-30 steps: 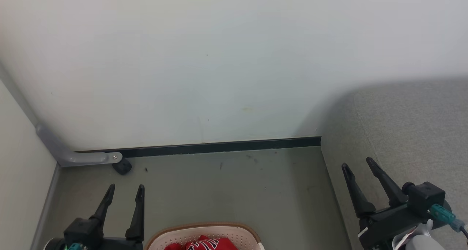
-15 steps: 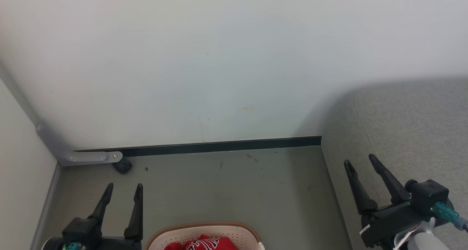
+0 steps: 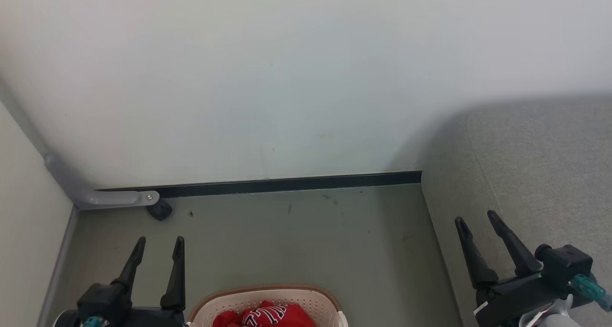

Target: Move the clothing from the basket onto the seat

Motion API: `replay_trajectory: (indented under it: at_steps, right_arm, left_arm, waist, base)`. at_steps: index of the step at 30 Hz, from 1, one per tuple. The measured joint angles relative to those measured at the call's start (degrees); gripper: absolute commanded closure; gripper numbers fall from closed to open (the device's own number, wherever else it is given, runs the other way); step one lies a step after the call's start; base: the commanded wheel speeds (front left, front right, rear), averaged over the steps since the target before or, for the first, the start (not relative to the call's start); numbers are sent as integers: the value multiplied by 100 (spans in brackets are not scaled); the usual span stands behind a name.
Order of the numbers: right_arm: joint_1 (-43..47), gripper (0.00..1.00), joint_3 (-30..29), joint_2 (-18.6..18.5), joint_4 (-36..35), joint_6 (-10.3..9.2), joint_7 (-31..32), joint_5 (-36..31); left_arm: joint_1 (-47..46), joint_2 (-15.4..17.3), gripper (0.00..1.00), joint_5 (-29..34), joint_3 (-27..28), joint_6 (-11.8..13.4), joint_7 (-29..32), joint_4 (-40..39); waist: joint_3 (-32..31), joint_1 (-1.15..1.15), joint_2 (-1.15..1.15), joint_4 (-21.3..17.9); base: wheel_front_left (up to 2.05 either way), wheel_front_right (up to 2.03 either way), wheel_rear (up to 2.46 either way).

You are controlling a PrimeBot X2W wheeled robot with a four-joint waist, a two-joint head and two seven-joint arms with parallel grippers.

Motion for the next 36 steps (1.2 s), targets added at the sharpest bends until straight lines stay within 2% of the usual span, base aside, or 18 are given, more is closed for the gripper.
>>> replay_trajectory:
  at_steps: [10, 19, 36]
  right_arm:
    - [47, 0, -192, 84, -78, 1, 0, 0]
    - [26, 0, -277, 175, -136, 18, 0, 0]
    - [-257, 0, -521, 275, -301, 67, -1, -8]
  left_arm:
    - [-3, -55, 0, -40, 168, -55, 0, 45]
    - [-34, -148, 0, -107, 96, -242, 0, 348]
    - [-777, -137, 0, -109, 19, -356, 0, 1038]
  waist:
    - [292, 0, 0, -41]
    - [661, 1, 0, -127]
    - [1667, 0, 0, -340]
  base:
    - [0, 0, 0]
    - [0, 0, 0]
    - [0, 0, 0]
